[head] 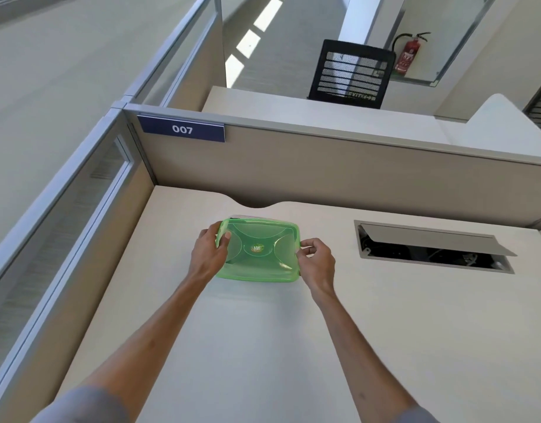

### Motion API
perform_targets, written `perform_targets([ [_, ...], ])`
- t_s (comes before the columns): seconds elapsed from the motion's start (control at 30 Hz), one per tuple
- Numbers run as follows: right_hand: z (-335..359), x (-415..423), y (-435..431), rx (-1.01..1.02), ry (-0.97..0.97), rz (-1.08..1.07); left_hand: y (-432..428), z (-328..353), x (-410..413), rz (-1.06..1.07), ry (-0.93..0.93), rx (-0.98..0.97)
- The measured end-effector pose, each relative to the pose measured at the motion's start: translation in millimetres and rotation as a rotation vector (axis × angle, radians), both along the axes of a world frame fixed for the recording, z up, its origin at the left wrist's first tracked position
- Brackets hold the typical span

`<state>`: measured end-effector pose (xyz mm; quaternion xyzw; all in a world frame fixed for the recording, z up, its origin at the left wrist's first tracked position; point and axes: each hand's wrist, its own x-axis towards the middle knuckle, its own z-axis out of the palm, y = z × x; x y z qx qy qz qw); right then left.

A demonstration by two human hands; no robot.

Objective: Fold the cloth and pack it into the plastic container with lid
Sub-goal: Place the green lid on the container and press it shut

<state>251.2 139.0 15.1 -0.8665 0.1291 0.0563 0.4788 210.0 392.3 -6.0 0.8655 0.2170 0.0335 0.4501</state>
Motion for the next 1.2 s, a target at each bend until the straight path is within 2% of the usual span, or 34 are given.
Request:
perform_targets([
  [0.63,1.5,22.0,6.7,-0.080,0.099,-0.024,6.7,-9.5,31.1,-0.027,0.058,0.068],
  [0.73,-3.4,25.9,5.0,-0.075,0.111,-0.020,6.3,-6.7,32.8,0.004,0.061,0.009],
  [0.9,-5.9,29.3,5.8,-0.112,0.099,-0.003,10.0,-4.9,31.4,0.088,0.060,-0.218],
  [1.2,0.3,41.2,9.0,-0.334,0.098,0.099,20.3,5.7,51.8,0.146,0.177,-0.201],
])
